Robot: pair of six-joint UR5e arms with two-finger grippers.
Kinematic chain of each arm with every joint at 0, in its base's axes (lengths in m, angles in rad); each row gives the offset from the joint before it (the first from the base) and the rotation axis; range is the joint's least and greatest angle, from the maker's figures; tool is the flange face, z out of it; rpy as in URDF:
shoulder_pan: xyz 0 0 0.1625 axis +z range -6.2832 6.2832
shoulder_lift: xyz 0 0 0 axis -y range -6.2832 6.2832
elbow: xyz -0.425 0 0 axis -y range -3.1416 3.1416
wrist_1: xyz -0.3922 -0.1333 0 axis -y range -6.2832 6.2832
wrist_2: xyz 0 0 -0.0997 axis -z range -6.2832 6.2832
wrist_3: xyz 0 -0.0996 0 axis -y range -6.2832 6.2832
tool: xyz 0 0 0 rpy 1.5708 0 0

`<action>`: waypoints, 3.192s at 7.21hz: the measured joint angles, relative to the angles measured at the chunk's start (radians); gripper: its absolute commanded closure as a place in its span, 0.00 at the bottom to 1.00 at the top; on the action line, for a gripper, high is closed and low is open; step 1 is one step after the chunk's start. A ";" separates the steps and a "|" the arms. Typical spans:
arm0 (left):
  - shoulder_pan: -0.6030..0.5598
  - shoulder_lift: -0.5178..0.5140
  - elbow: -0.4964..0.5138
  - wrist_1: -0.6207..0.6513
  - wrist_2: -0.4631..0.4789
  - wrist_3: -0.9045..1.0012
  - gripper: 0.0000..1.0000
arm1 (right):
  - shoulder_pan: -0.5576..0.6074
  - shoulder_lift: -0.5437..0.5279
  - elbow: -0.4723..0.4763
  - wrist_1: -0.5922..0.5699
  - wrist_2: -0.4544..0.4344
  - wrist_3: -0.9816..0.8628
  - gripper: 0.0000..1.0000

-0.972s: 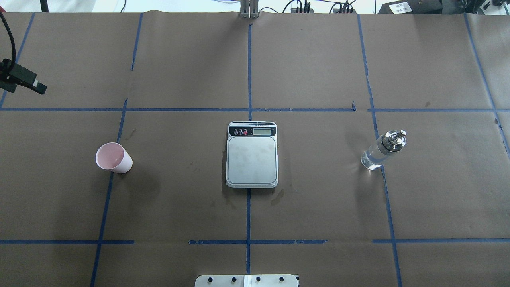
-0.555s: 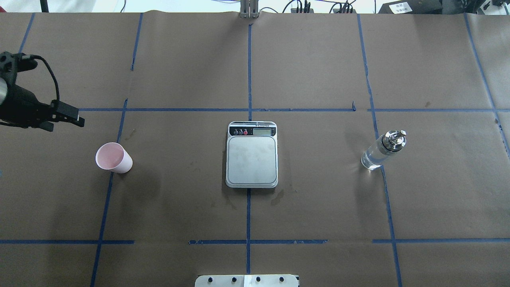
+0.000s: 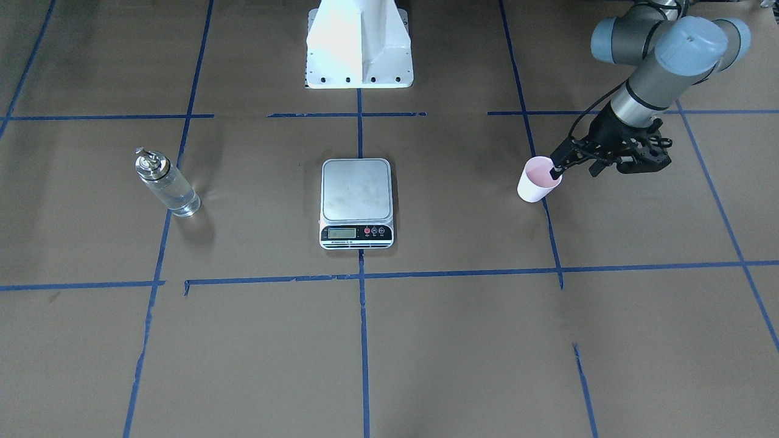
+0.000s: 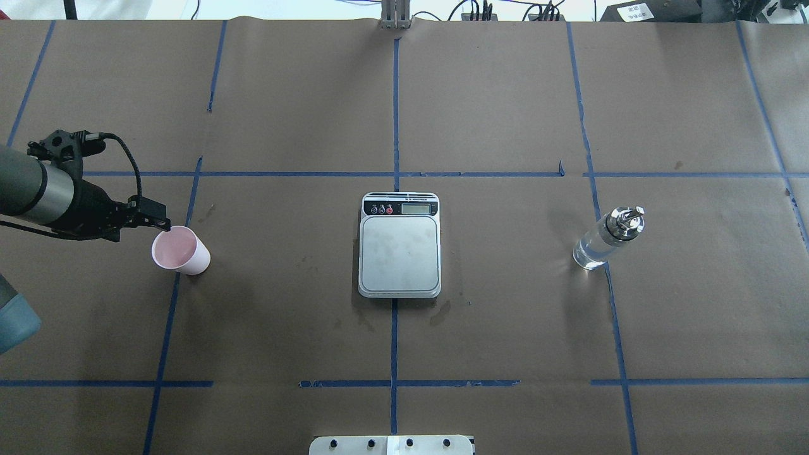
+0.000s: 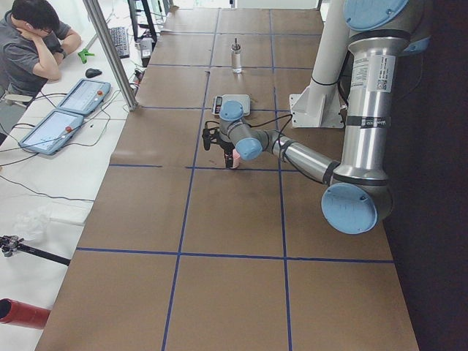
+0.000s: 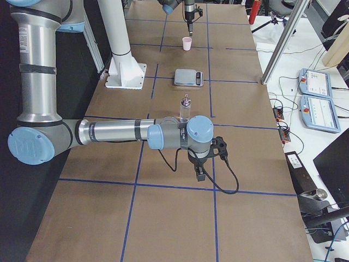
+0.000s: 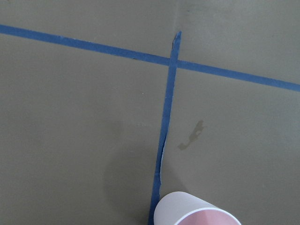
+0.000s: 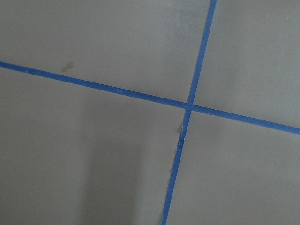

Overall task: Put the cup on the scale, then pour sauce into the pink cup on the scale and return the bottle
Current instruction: 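Reach the left gripper down and grasp the pink paper cup, then carry the pink cup with the left gripper onto the scale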

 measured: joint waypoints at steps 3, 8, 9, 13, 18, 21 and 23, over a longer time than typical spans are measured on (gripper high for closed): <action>0.048 -0.003 0.023 0.001 0.016 0.000 0.00 | 0.000 0.000 0.000 0.000 0.001 0.002 0.00; 0.069 -0.004 0.021 0.008 0.015 0.003 1.00 | 0.000 -0.001 0.002 0.001 0.031 0.002 0.00; 0.064 -0.006 0.007 0.020 0.012 0.003 1.00 | 0.000 -0.001 0.008 0.001 0.036 0.002 0.00; 0.000 -0.234 -0.145 0.445 -0.010 -0.019 1.00 | 0.000 0.001 0.023 0.001 0.041 0.025 0.00; 0.184 -0.698 0.105 0.558 -0.034 -0.436 1.00 | 0.000 0.001 0.030 0.001 0.044 0.057 0.00; 0.263 -0.774 0.243 0.465 0.037 -0.525 1.00 | 0.000 0.001 0.034 0.001 0.045 0.058 0.00; 0.276 -0.775 0.275 0.435 0.050 -0.535 1.00 | 0.000 0.002 0.036 0.001 0.045 0.058 0.00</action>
